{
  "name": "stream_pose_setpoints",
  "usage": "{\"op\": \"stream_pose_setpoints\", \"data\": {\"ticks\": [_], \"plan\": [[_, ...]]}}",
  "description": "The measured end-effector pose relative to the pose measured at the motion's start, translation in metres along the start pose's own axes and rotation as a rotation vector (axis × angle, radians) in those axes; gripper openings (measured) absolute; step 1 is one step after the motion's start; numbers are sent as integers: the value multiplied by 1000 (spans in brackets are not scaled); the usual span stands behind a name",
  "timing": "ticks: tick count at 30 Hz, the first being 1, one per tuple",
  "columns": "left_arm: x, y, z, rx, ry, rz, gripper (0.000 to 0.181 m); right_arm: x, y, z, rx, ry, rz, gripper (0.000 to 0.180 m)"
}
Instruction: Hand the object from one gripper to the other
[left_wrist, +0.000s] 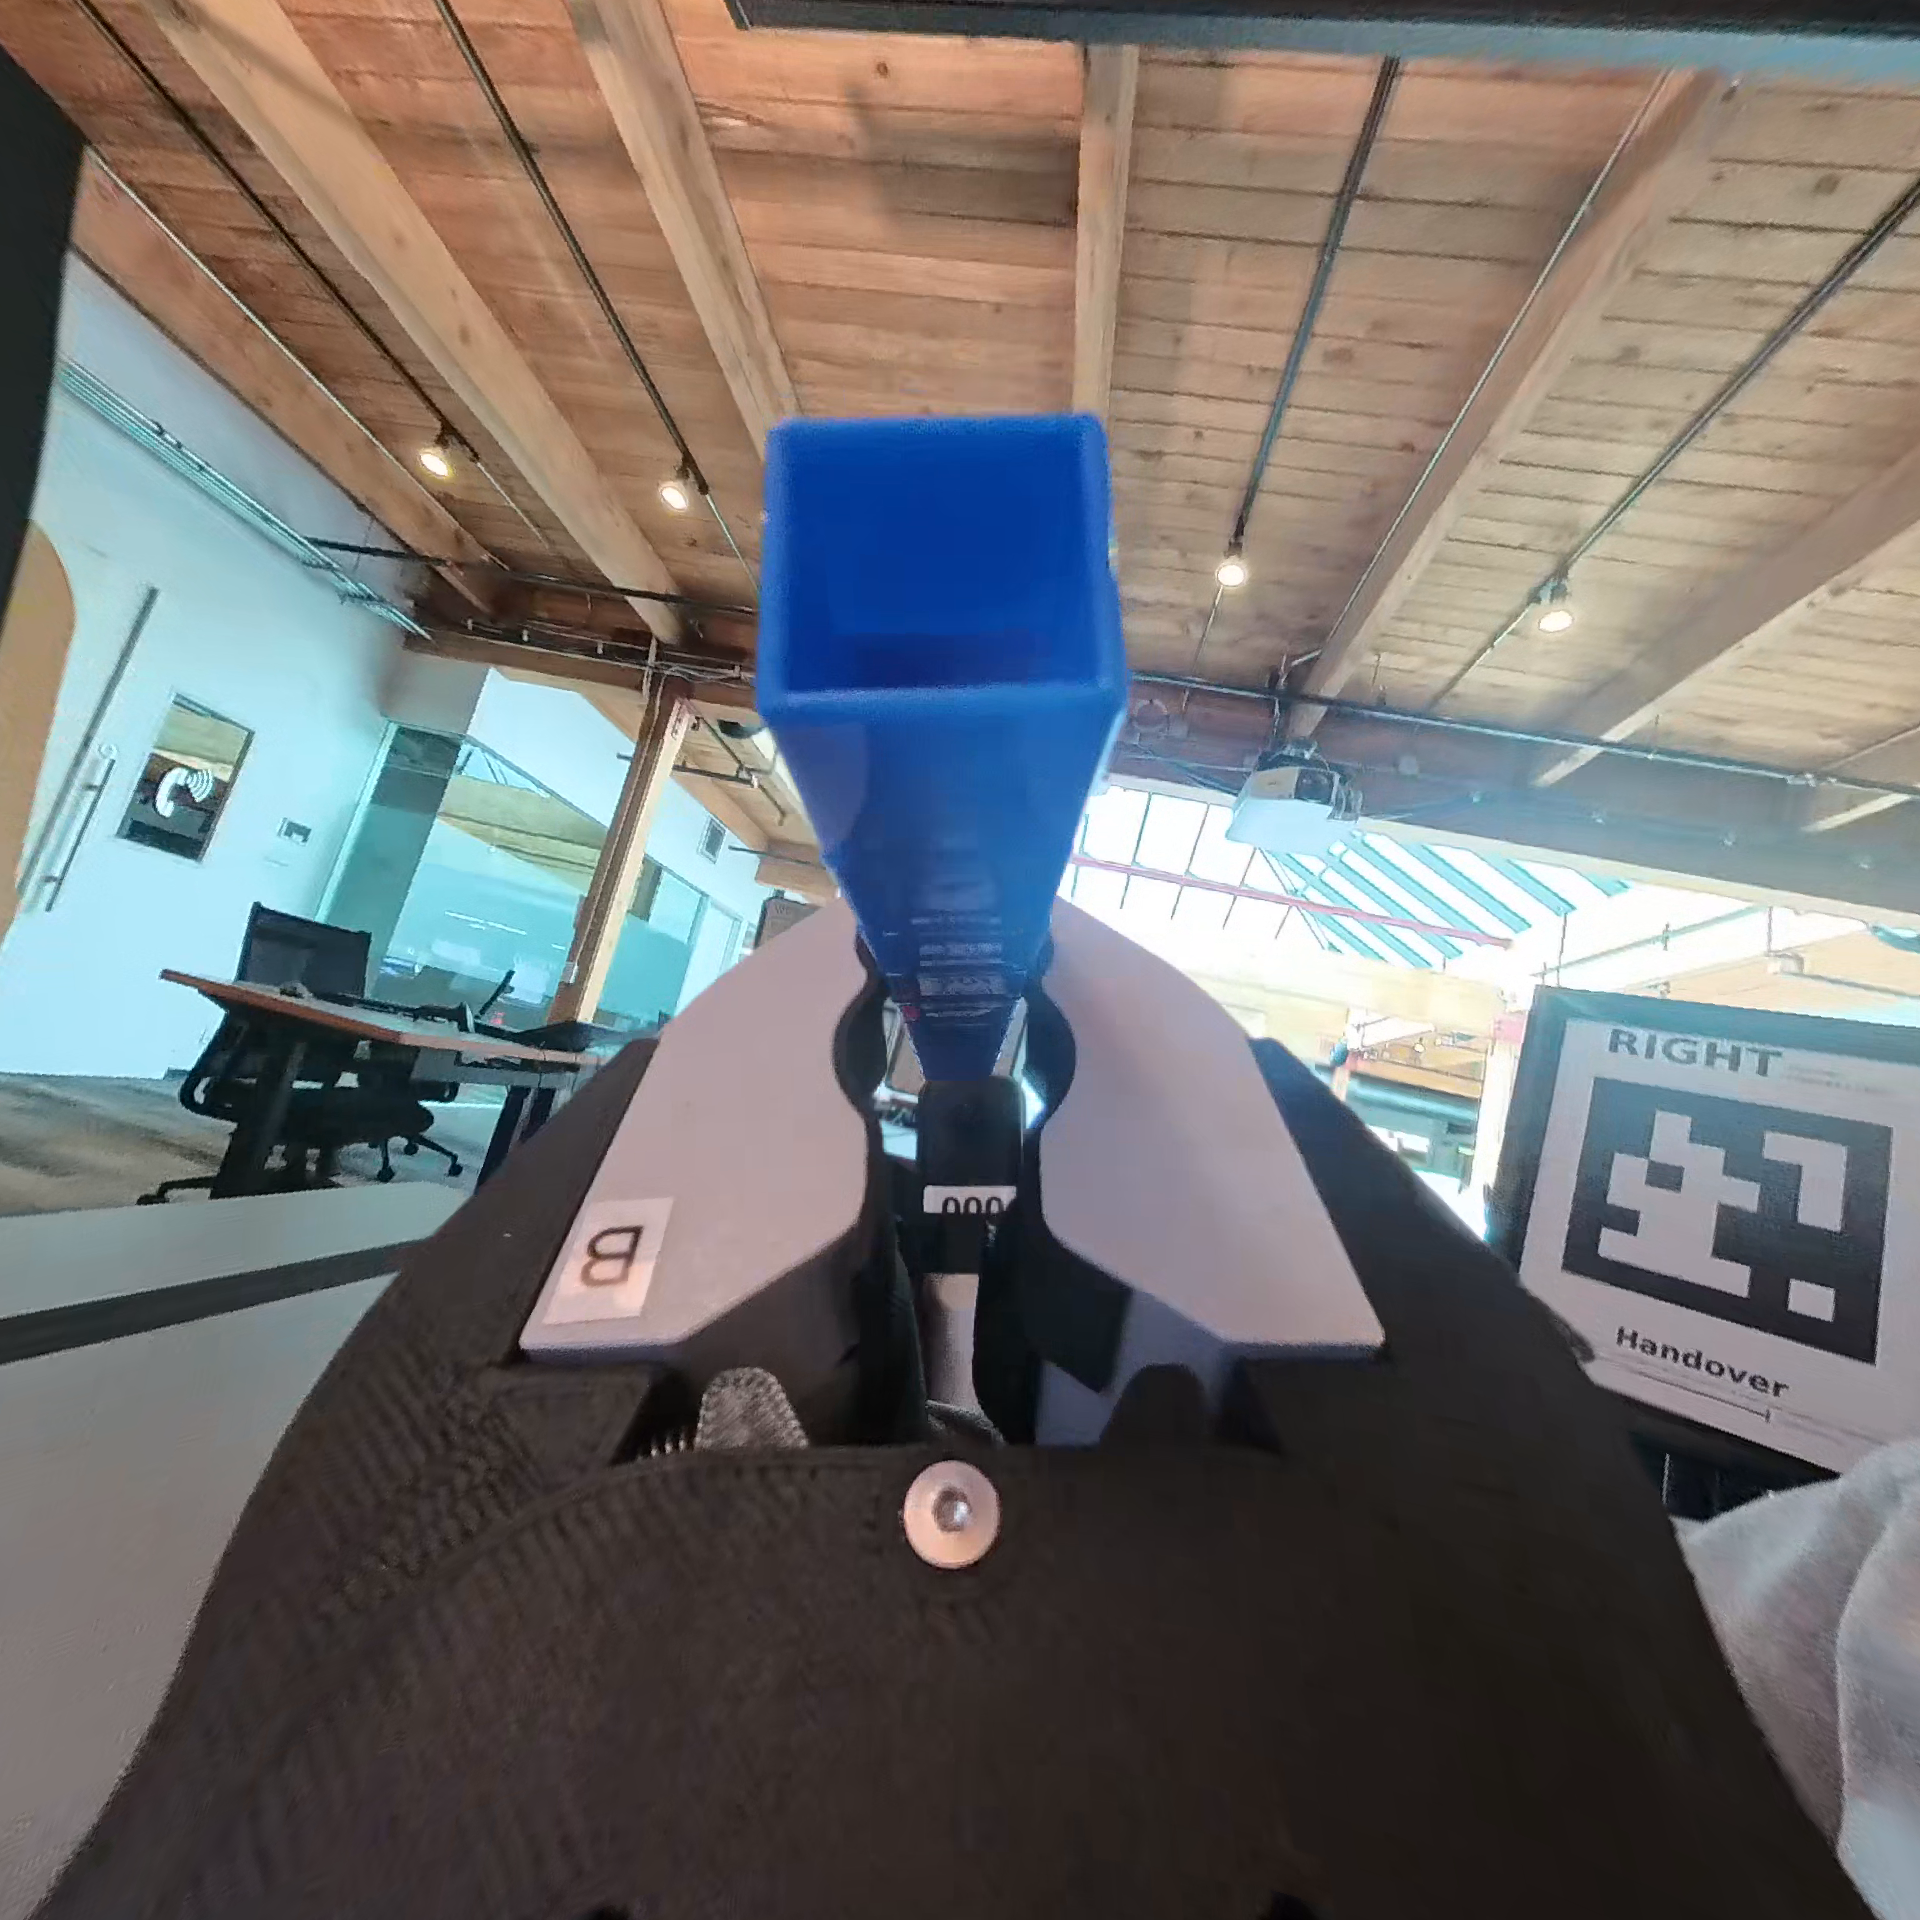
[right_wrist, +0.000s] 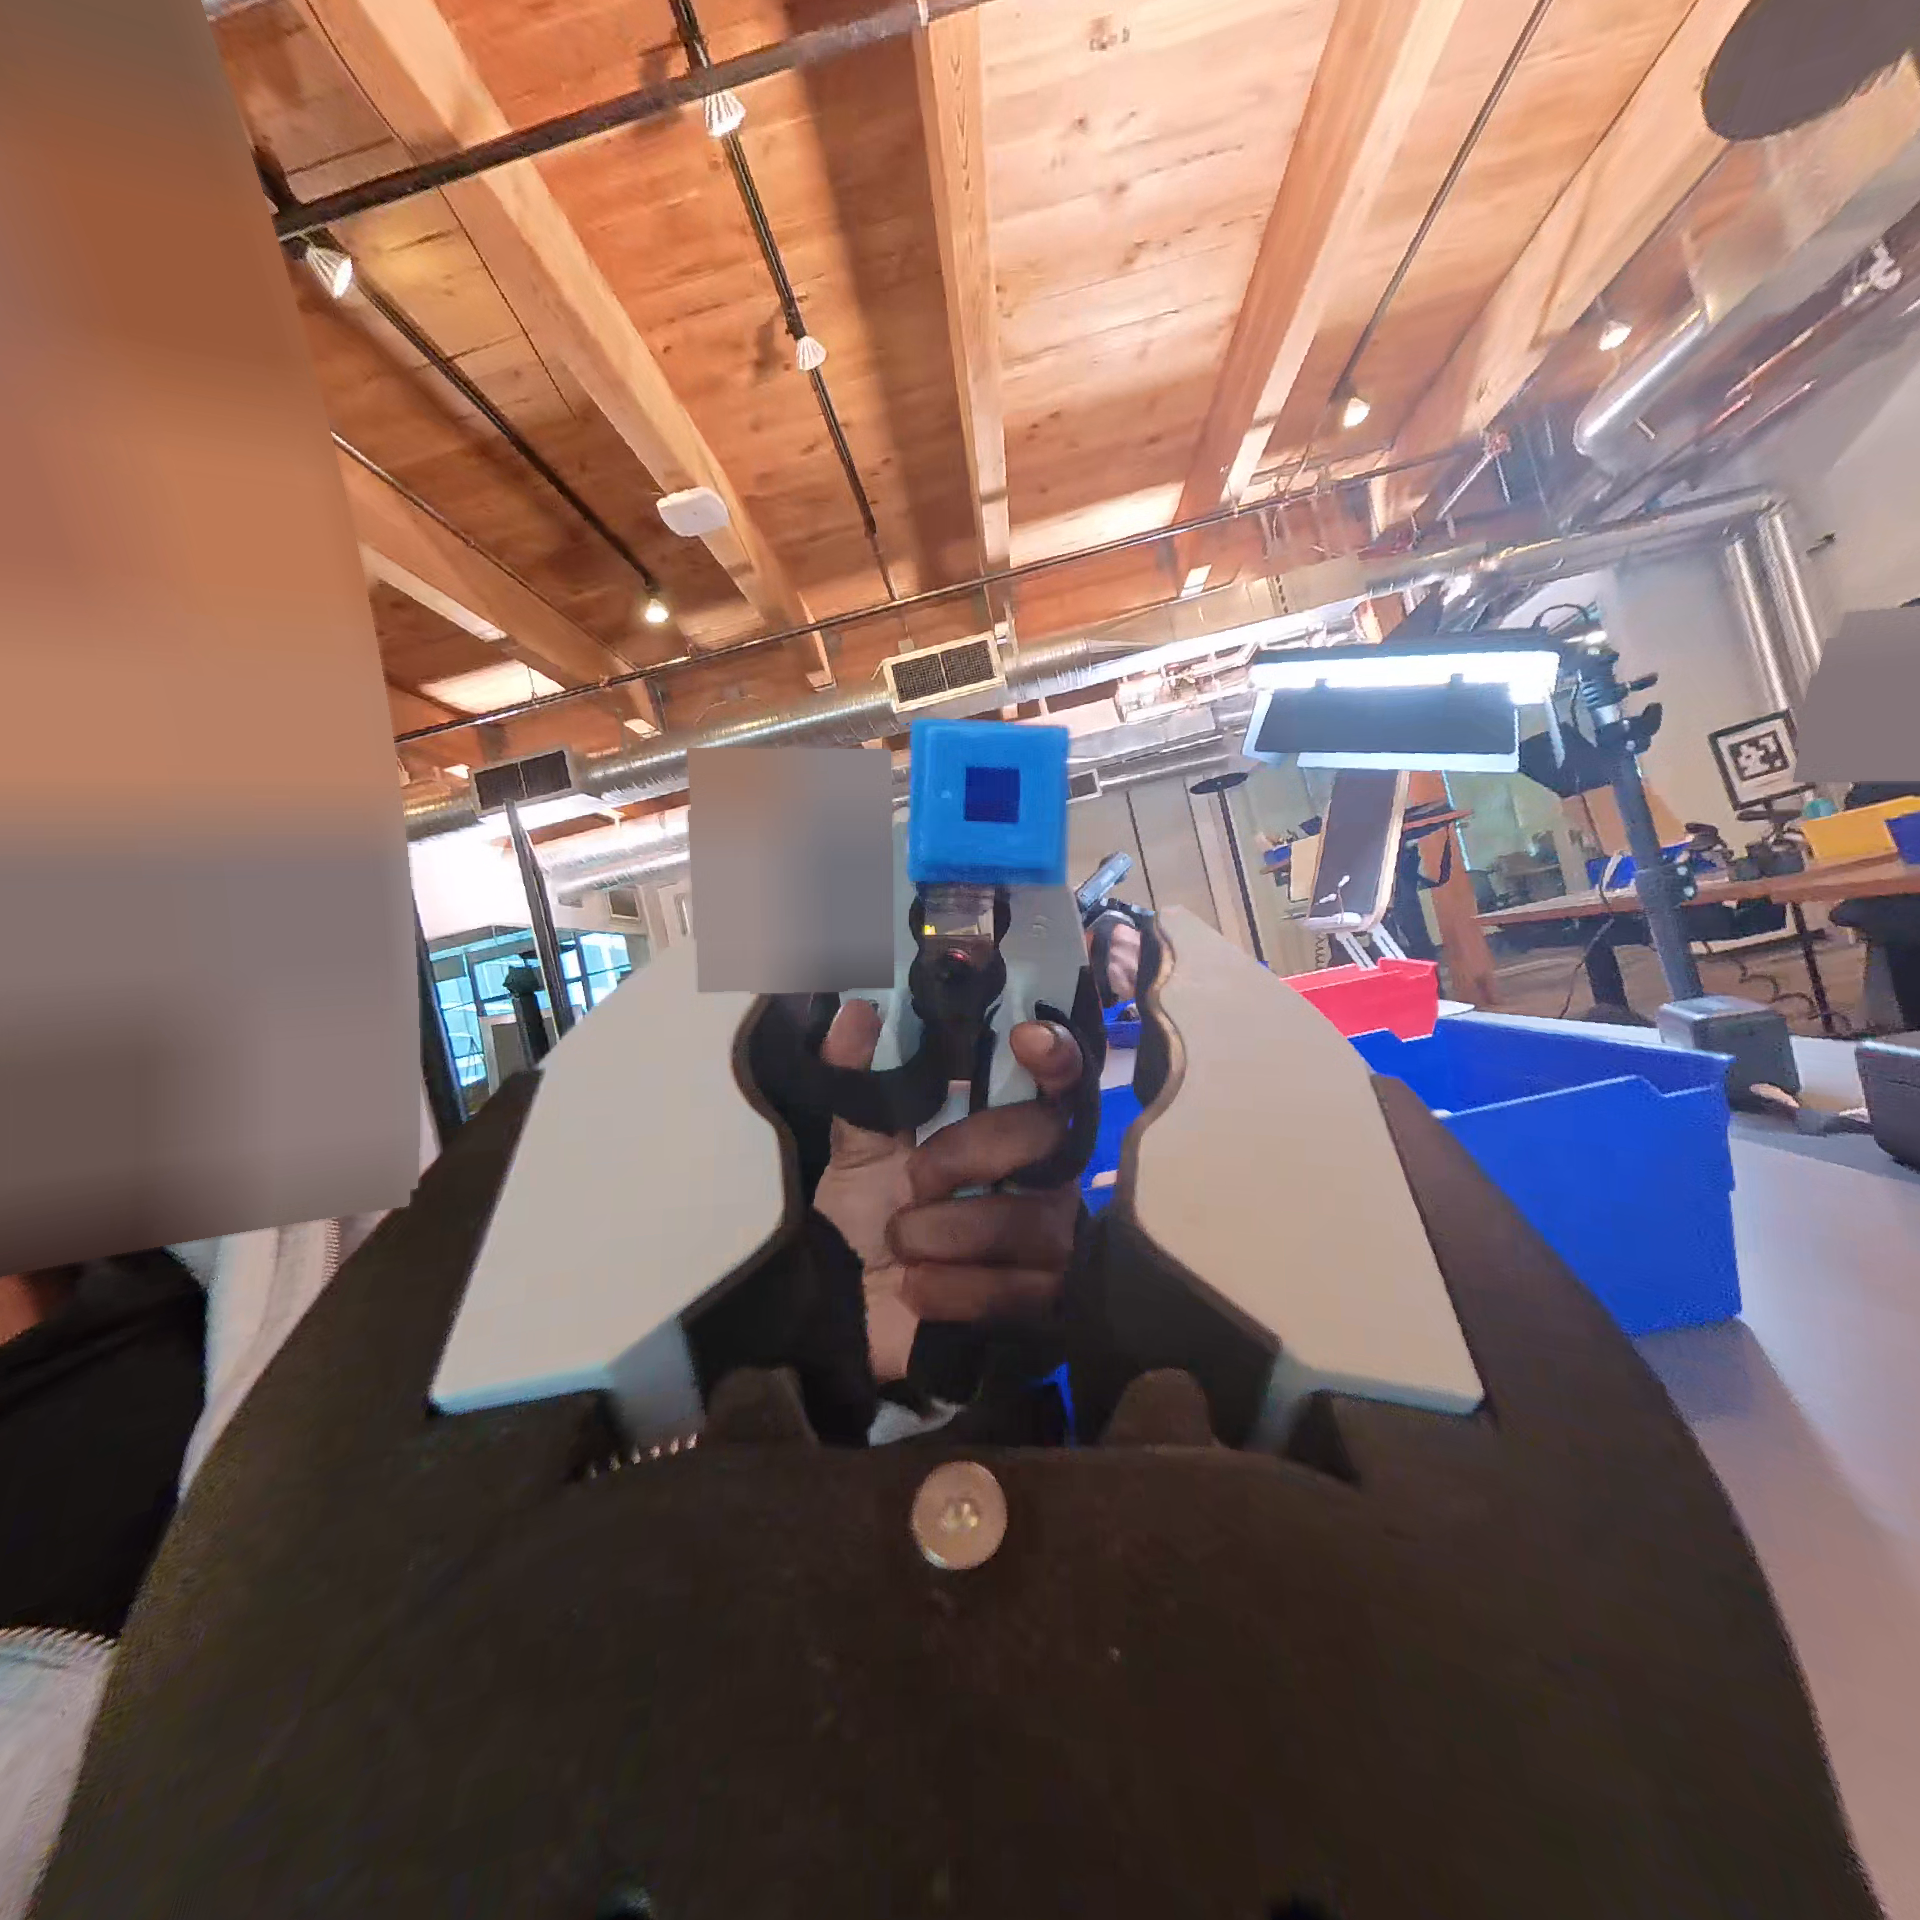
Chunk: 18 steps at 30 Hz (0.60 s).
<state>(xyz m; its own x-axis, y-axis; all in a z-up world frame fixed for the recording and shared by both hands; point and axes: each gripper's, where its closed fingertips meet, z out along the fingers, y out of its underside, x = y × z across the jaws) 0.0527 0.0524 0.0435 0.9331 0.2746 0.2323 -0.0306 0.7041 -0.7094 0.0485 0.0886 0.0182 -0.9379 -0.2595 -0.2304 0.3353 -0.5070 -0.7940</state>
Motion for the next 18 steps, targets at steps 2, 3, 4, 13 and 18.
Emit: {"op": "stream_pose_setpoints", "data": {"ticks": [2, 3, 4, 13, 18], "plan": [[3, 11, 4, -38, 11, 7, 22, -4, 3, 5, 12, -3, -21, 60], [5, 16, 6, -59, 17, 7, 22, -5, 2, 7, 28, -5, -26, 51], [7, 22, 7, -87, 25, 10, 22, -6, 0, 7, 50, -4, -33, 39], [4, 15, -2, -168, 43, 34, 23, -7, -29, -15, 73, -8, -94, 23], [5, 15, 1, -108, 44, -22, 22, -7, -33, -14, 141, -9, -77, 28]]}}
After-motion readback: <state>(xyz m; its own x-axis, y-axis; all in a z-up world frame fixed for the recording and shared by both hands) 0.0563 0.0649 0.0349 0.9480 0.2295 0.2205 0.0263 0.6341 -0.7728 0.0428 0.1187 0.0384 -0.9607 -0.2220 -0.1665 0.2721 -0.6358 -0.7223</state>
